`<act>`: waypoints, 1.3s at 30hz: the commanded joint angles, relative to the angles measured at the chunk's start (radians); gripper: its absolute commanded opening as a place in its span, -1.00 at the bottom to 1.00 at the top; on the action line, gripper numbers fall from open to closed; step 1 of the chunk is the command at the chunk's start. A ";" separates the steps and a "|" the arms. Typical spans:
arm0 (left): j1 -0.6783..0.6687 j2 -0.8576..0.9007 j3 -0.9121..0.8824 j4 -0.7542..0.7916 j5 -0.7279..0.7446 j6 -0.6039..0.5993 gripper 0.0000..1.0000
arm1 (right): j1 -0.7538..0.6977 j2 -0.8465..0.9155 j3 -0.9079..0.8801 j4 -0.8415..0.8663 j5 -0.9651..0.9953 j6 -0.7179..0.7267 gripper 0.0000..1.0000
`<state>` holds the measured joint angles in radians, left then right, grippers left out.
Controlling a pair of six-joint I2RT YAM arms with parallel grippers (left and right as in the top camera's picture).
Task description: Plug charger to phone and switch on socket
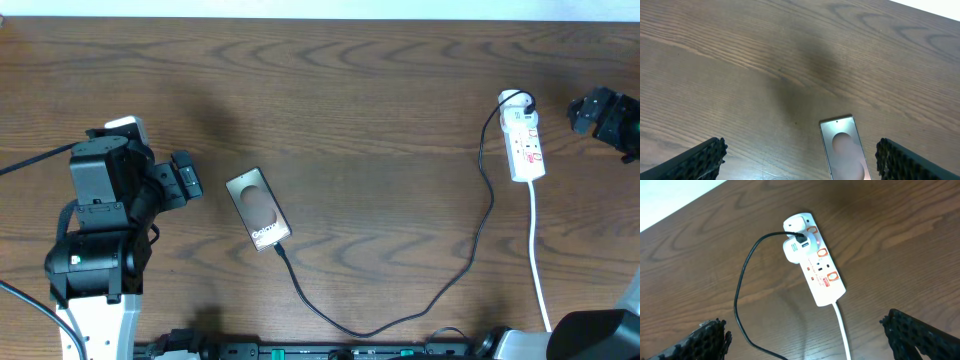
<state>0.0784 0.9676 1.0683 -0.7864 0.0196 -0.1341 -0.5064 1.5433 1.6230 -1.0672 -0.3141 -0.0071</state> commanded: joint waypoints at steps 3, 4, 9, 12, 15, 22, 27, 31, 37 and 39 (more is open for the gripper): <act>0.006 -0.008 0.020 -0.003 -0.005 -0.002 0.96 | 0.003 -0.004 0.012 -0.003 -0.002 0.014 0.99; 0.006 -0.008 0.020 -0.003 -0.006 -0.002 0.95 | 0.003 -0.004 0.012 -0.003 -0.002 0.013 0.98; 0.000 -0.012 0.018 -0.022 -0.010 0.000 0.96 | 0.003 -0.004 0.012 -0.003 -0.002 0.013 0.99; 0.000 -0.053 0.001 -0.052 -0.013 -0.001 0.96 | 0.003 -0.004 0.012 -0.003 -0.002 0.013 0.98; 0.000 -0.117 -0.045 -0.055 -0.013 -0.001 0.95 | 0.003 -0.004 0.012 -0.003 -0.002 0.013 0.99; 0.000 -0.350 -0.249 -0.055 0.023 -0.002 0.96 | 0.003 -0.004 0.012 -0.003 -0.002 0.013 0.99; 0.000 -0.505 -0.414 0.106 0.059 -0.010 0.96 | 0.003 -0.004 0.012 -0.003 -0.002 0.013 0.99; -0.019 -0.646 -0.600 0.454 0.138 -0.010 0.96 | 0.003 -0.004 0.012 -0.003 -0.002 0.013 0.98; -0.083 -0.809 -0.867 0.959 0.126 -0.009 0.96 | 0.003 -0.004 0.012 -0.003 -0.002 0.013 0.99; -0.085 -0.848 -0.940 1.074 0.127 -0.010 0.95 | 0.003 -0.004 0.012 -0.003 -0.002 0.013 0.99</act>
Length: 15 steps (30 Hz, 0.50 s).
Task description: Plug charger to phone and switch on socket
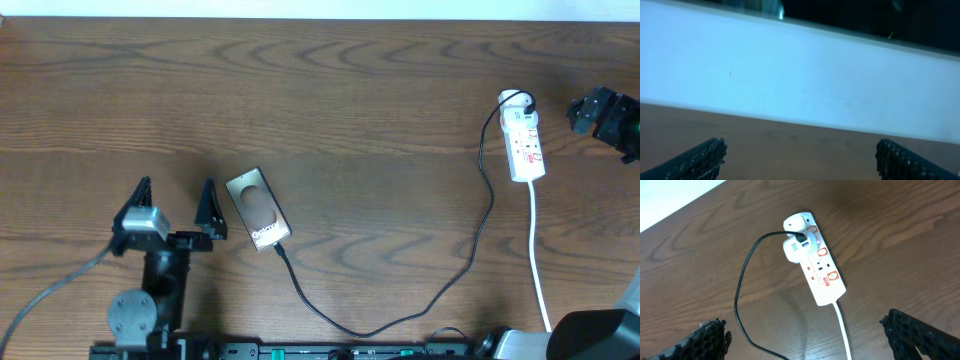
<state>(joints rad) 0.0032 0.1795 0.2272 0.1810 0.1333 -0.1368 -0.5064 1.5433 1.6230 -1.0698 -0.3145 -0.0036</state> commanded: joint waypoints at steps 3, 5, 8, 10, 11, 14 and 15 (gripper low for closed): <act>-0.010 -0.111 -0.195 0.211 0.013 -0.007 0.96 | 0.003 -0.004 0.012 0.000 -0.002 0.010 0.98; -0.009 -0.150 -0.223 0.175 0.013 -0.006 0.95 | 0.003 -0.004 0.012 0.000 -0.002 0.010 0.99; -0.009 -0.177 -0.223 0.102 0.012 -0.006 0.95 | 0.003 -0.004 0.012 0.000 -0.002 0.010 0.99; -0.009 -0.178 -0.223 0.056 0.012 -0.006 0.96 | 0.003 -0.004 0.012 0.000 -0.002 0.010 0.99; -0.009 -0.178 -0.223 0.025 0.012 -0.006 0.96 | 0.003 -0.004 0.012 0.000 -0.002 0.010 0.99; -0.010 -0.178 -0.223 -0.087 0.012 -0.006 0.95 | 0.003 -0.004 0.012 0.000 -0.002 0.010 0.99; -0.010 -0.178 -0.223 -0.125 0.012 -0.006 0.96 | 0.003 -0.004 0.012 0.000 -0.002 0.010 0.99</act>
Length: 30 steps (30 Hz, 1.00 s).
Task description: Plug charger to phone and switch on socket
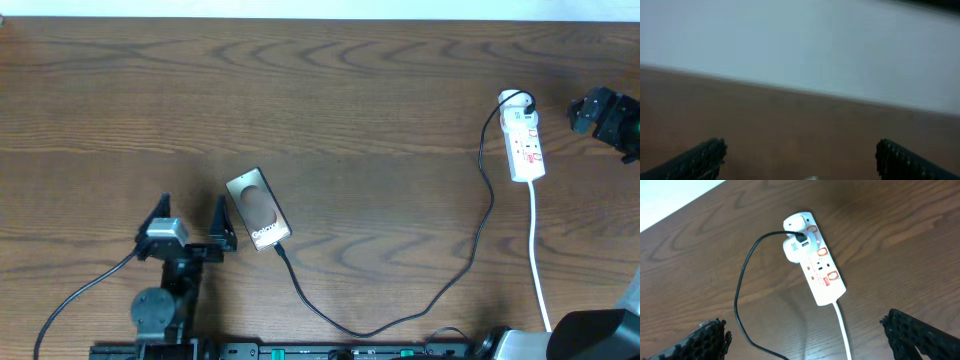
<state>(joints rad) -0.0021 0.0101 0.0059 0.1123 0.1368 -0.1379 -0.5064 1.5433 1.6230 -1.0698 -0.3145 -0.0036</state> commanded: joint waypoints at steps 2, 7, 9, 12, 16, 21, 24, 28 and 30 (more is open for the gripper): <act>-0.004 -0.009 -0.002 -0.142 0.009 -0.005 0.96 | 0.003 -0.004 0.012 0.000 -0.002 0.010 0.99; -0.004 -0.009 -0.002 -0.171 0.006 -0.005 0.95 | 0.003 -0.004 0.012 0.000 -0.002 0.010 0.99; -0.004 -0.009 -0.002 -0.171 0.006 -0.005 0.95 | 0.003 -0.004 0.012 0.000 -0.002 0.010 0.98; -0.004 -0.008 -0.002 -0.172 0.006 -0.005 0.96 | 0.003 -0.004 0.012 0.000 -0.002 0.010 0.98; -0.004 -0.006 -0.002 -0.171 0.006 -0.005 0.96 | 0.003 -0.004 0.012 0.000 -0.002 0.010 0.98; -0.004 -0.006 -0.002 -0.172 0.006 -0.005 0.96 | 0.003 -0.004 0.012 0.000 -0.002 0.010 0.99; -0.004 -0.006 -0.002 -0.172 0.006 -0.005 0.96 | 0.003 -0.004 0.012 0.000 -0.002 0.010 0.98; -0.004 -0.006 -0.002 -0.172 0.006 -0.005 0.96 | 0.003 -0.004 0.012 0.000 -0.002 0.010 0.98; -0.004 -0.006 -0.002 -0.172 0.006 -0.005 0.96 | 0.003 -0.004 0.012 0.000 -0.002 0.010 0.99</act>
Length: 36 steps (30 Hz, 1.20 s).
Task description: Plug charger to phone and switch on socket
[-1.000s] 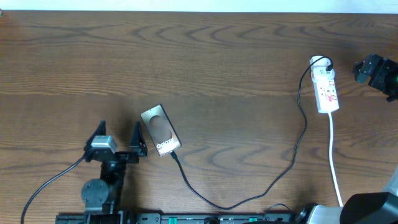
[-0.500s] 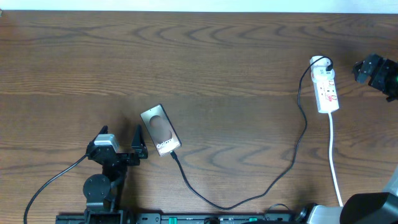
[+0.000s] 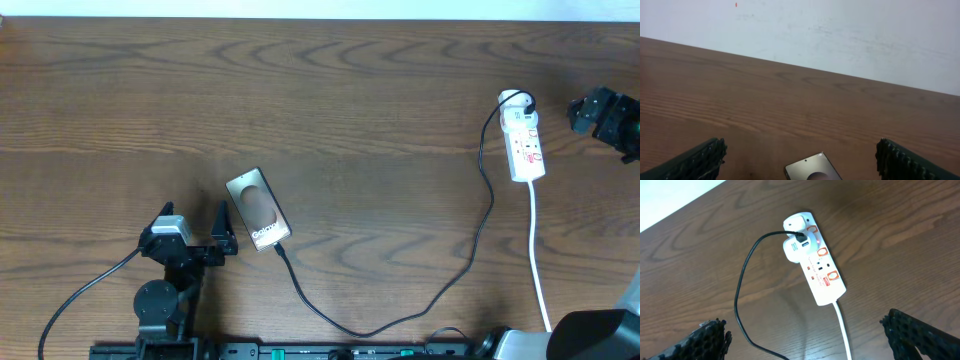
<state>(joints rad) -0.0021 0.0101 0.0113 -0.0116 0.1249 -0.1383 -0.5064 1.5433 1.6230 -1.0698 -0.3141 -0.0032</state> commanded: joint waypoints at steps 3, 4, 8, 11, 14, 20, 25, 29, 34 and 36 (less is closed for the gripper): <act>-0.004 -0.006 -0.007 -0.048 0.018 -0.005 0.96 | 0.003 -0.004 0.012 0.000 -0.002 0.010 0.99; -0.004 -0.006 -0.007 -0.048 0.018 -0.005 0.96 | 0.003 -0.004 0.012 0.000 -0.002 0.010 0.99; -0.004 -0.006 -0.007 -0.048 0.018 -0.005 0.95 | 0.003 -0.004 0.012 0.000 -0.002 0.010 0.99; -0.004 -0.006 -0.007 -0.048 0.018 -0.005 0.96 | 0.003 -0.004 0.012 0.000 -0.002 0.010 0.98; -0.004 -0.006 -0.007 -0.048 0.018 -0.005 0.95 | 0.003 -0.005 0.012 0.000 -0.002 0.010 0.99; -0.004 -0.006 -0.007 -0.048 0.018 -0.005 0.95 | 0.005 -0.040 0.002 0.040 0.015 -0.001 0.99; -0.004 -0.006 -0.007 -0.048 0.018 -0.005 0.96 | 0.063 -0.148 -0.108 0.200 0.011 -0.001 0.99; -0.004 -0.006 -0.007 -0.048 0.018 -0.005 0.96 | 0.160 -0.290 -0.312 0.466 0.010 -0.005 0.99; -0.004 -0.006 -0.007 -0.048 0.018 -0.005 0.96 | 0.294 -0.490 -0.641 0.873 0.018 -0.013 0.99; -0.004 -0.006 -0.007 -0.048 0.018 -0.005 0.96 | 0.332 -0.573 -0.781 1.028 0.017 -0.013 0.99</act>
<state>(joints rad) -0.0021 0.0101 0.0143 -0.0162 0.1253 -0.1379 -0.2146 1.0500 0.9756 -0.1089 -0.3000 -0.0116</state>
